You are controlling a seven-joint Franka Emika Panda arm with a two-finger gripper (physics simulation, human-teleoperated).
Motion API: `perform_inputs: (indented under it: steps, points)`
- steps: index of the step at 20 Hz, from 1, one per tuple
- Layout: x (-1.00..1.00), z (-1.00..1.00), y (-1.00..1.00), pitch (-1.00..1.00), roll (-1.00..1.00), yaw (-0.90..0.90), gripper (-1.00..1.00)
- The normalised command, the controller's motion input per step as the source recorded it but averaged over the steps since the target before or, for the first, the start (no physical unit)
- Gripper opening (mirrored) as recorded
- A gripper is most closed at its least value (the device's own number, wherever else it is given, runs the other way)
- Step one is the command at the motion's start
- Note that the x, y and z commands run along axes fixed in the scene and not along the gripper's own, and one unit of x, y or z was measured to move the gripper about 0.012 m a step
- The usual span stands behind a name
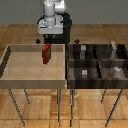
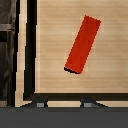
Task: Place the box of cereal into the appropriate compartment.
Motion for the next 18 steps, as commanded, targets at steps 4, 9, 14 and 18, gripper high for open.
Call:
perform_inputs:
  steps: [4, 9, 14, 18]
  points:
    - [0.0, 0.0, 0.0, 0.0, 0.0, 0.0, 1.0]
    - [0.0, 0.0, -0.2, 0.0, 0.0, 0.0, 1.0]
    - [0.4, 0.0, -0.2, 0.0, 0.0, 0.0, 1.0]
    - [1.0, 0.0, 0.0, 0.0, 0.0, 0.0, 1.0]
